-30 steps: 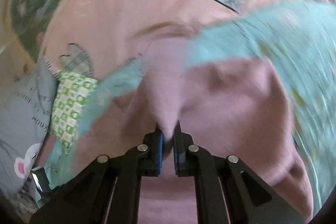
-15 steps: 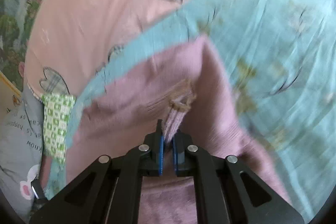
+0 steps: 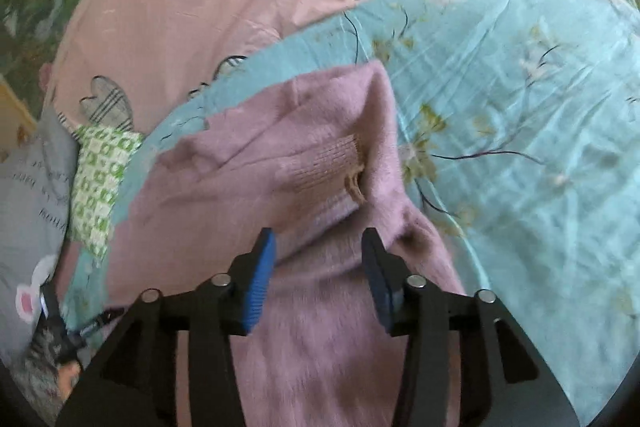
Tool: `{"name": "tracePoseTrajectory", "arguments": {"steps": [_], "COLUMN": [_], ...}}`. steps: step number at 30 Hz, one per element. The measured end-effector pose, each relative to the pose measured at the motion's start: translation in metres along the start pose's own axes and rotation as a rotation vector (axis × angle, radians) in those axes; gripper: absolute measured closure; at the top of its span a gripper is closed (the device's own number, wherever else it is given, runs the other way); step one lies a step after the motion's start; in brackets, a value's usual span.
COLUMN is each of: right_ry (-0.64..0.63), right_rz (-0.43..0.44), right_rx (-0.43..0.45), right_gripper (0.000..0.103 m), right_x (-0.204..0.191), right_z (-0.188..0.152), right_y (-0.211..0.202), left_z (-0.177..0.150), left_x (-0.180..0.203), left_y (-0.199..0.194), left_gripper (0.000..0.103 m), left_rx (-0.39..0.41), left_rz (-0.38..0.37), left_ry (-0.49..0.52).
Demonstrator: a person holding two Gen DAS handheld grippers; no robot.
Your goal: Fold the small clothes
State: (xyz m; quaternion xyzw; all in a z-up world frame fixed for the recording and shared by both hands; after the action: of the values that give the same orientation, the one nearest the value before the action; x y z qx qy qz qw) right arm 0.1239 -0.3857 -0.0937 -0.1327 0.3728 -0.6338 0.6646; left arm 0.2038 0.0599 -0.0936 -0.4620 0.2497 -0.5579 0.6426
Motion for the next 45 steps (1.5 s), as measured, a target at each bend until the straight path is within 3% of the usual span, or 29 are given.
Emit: {"name": "tracePoseTrajectory", "arguments": {"steps": [4,9,16,25,30,32,34,35,37,39,41,45], "right_ry": [-0.041,-0.066,-0.094,-0.043,-0.009,0.003,0.019,0.023,0.003,-0.046,-0.076,-0.06], "right_rz": [0.021,0.069,0.097,0.136,0.204,0.236,0.25,0.256,0.269,0.25,0.229,0.188], "right_rx": [0.006,0.007,-0.026,-0.098,-0.099,-0.105,-0.102,-0.093,-0.104,-0.145,-0.173,-0.107], "right_gripper": [0.047,0.039,0.037,0.037,0.037,0.037,0.037,0.037,0.045,0.075,0.096,0.097], "right_x": [-0.005,-0.004,0.002,0.017,0.02,0.018,0.015,0.011,0.002,-0.006,-0.006,0.019], "right_z": [-0.026,-0.067,-0.113,-0.174,-0.188,-0.191,-0.195,-0.196,-0.198,-0.201,-0.204,-0.198], "right_y": [-0.04,-0.084,-0.121,-0.142,-0.146,-0.141,-0.134,-0.132,-0.127,-0.121,-0.12,-0.149], "left_z": [-0.024,-0.072,-0.138,-0.221,-0.233,-0.23,-0.227,-0.225,-0.224,-0.222,-0.221,-0.21], "left_x": [-0.021,-0.036,-0.061,-0.056,-0.044,-0.043,-0.041,-0.039,-0.037,-0.036,-0.038,-0.049], "left_y": [-0.023,-0.059,-0.096,-0.108,-0.108,-0.109,-0.11,-0.109,-0.113,-0.116,-0.122,-0.147], "left_gripper": [0.028,0.027,0.027,0.029,0.03,0.038,0.062,0.068,0.09,0.094,0.096,0.097], "left_rx": [-0.02,-0.075,-0.128,-0.137,-0.138,-0.129,-0.109,-0.106,-0.105,-0.103,-0.095,-0.038], "left_rz": [-0.03,-0.155,-0.228,-0.201,-0.212,-0.214,-0.196,-0.194,-0.204,-0.21,-0.216,-0.23], "left_ry": [0.007,0.046,0.063,0.151,0.166,0.156,0.156,0.162,0.174,0.185,0.2,0.205]}}
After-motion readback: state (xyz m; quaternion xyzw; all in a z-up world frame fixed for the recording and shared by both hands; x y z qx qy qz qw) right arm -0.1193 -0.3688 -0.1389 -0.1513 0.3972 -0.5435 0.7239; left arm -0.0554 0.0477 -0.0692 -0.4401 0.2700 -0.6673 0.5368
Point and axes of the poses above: each gripper's, at about its wrist camera, not at the fingertips, and y roughly the way its jaws point, x to its right, z to its top, the point moved 4 cm from there along y, roughly the way its jaws point, and after that the axes turned 15 degrees about -y, right-handed, at the moved point
